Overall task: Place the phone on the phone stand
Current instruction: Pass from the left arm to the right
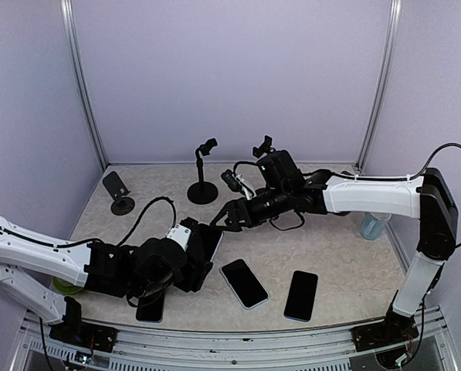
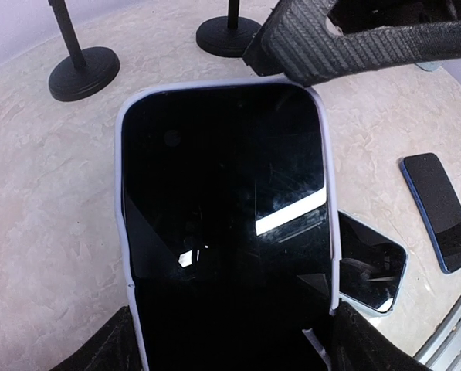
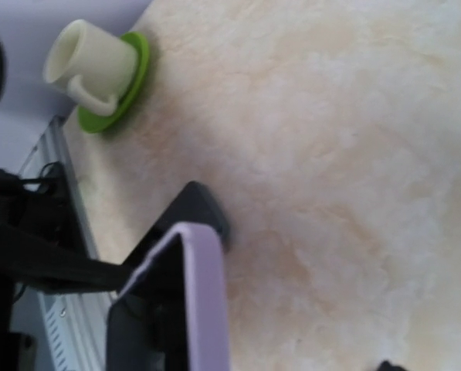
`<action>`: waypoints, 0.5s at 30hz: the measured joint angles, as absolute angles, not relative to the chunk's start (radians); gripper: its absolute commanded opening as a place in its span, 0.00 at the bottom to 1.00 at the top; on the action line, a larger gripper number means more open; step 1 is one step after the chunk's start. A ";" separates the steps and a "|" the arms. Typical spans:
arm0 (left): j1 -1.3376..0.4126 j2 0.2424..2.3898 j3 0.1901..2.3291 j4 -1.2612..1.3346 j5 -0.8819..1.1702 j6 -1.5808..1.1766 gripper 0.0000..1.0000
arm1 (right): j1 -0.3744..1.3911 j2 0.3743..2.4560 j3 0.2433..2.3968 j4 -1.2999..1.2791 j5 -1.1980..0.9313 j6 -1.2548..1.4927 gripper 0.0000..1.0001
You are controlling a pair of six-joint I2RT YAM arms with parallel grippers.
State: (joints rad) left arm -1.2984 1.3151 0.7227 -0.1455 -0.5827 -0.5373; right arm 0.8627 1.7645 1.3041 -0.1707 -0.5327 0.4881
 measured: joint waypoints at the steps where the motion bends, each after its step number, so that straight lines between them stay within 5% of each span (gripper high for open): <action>1: -1.302 1.312 0.718 -0.139 -0.587 -0.532 0.68 | 0.863 1.765 1.312 -0.178 -0.546 0.485 0.77; 15: -1.429 1.291 0.669 -0.018 -0.757 -0.401 0.68 | 0.866 1.790 1.388 -0.312 -0.698 0.400 0.66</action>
